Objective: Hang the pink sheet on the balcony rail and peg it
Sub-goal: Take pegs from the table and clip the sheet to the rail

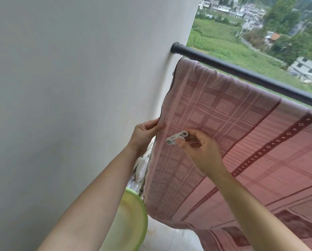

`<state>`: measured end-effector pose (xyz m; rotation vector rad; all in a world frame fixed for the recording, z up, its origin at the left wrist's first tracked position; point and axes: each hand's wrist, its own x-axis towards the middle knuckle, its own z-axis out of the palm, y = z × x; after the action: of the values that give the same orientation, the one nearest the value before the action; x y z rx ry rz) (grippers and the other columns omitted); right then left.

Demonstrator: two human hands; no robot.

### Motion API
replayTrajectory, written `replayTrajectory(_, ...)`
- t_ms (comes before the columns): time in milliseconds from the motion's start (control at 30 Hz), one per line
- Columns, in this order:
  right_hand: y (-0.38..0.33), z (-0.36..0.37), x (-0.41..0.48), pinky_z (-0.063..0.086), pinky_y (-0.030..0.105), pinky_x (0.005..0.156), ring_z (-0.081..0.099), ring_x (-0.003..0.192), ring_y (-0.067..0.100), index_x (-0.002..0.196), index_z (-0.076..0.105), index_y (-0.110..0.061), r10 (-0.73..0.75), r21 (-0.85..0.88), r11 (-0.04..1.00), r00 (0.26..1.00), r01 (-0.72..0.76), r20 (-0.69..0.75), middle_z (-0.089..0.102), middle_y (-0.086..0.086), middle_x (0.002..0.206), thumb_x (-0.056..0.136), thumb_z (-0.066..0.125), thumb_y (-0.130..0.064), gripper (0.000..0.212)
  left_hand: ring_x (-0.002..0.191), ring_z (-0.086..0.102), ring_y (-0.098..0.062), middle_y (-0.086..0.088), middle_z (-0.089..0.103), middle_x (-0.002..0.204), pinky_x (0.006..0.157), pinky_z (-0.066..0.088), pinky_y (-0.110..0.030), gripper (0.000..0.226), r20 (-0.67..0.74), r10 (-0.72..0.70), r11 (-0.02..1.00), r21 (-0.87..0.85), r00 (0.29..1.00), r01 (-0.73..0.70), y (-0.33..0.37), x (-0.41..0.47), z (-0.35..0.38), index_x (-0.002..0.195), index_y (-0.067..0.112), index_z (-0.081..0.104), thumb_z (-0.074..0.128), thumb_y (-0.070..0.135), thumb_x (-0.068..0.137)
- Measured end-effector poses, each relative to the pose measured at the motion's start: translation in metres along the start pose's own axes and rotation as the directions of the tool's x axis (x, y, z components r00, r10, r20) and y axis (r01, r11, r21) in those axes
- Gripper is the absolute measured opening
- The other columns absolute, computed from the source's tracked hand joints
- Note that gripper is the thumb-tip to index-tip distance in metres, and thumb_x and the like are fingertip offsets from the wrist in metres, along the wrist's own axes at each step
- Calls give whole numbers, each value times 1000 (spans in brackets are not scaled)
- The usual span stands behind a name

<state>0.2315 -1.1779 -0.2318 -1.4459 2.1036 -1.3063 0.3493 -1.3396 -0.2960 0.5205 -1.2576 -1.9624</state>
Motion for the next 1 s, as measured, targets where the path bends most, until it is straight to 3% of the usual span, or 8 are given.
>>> replayTrajectory(167, -21, -3, 7, 58, 27, 81, 69, 89, 4, 104, 70, -29, -26, 61, 998, 999, 27, -21, 73, -16, 95, 84, 75, -37, 23, 102, 65, -31, -28, 65, 116, 97, 51, -45, 33, -128, -16, 996, -85, 992, 6, 0, 2, -5, 117, -13, 62, 67, 5, 89)
replayTrajectory(333, -43, 2, 21, 58, 30, 87, 69, 94, 1, 115, 69, -28, -34, 81, 996, 999, 33, 20, 73, -16, 100, 85, 74, -38, 32, 92, 68, -31, -28, 69, 105, 89, 56, -45, 29, -216, 53, 996, -58, 975, -67, 8, 3, -6, 109, -10, 68, 71, 8, 86)
replayTrajectory(467, -67, -3, 39, 59, 29, 84, 70, 90, 6, 125, 67, -15, -194, 20, 981, 981, 194, 5, 73, -11, 98, 83, 73, -37, 47, 91, 69, -30, -26, 69, 107, 81, 58, -37, 27, -243, 55, 987, -131, 969, -89, 9, 5, -11, 112, -7, 66, 65, 11, 92)
replayTrajectory(567, -98, -11, 51, 58, 23, 81, 71, 86, 7, 126, 65, -13, -311, -23, 950, 950, 311, 27, 73, -8, 95, 77, 75, -39, 56, 89, 68, -28, -20, 70, 102, 77, 57, -34, 28, -163, 34, 994, -101, 986, -51, 8, 8, -7, 112, -6, 64, 62, 16, 95)
replayTrajectory(767, -166, -11, 95, 59, 29, 81, 71, 77, 1, 97, 77, -27, -341, -255, 884, 913, 392, 222, 75, -12, 81, 73, 82, -46, 31, 85, 68, -29, -21, 69, 92, 81, 55, -43, 27, 9, -108, 987, -119, 994, 108, 29, 13, 5, 92, -7, 69, 46, 6, 95)
replayTrajectory(867, -181, -2, 120, 58, 29, 75, 70, 76, 6, 92, 79, -26, -313, -424, 784, 879, 453, 361, 74, -9, 77, 74, 82, -48, 29, 110, 60, -40, -31, 60, 121, 103, 46, -50, 35, 76, -107, 969, -215, 991, 121, 23, 9, 1, 118, -13, 61, 56, 15, 96)
replayTrajectory(1000, -188, 17, 143, 60, 29, 70, 70, 75, 5, 85, 81, -25, -224, -536, 686, 844, 492, 488, 69, -19, 71, 73, 85, -36, 17, 112, 59, -39, -30, 58, 128, 105, 44, -49, 36, -34, -71, 945, -323, 997, 56, 19, 5, -1, 122, -6, 62, 64, 13, 92)
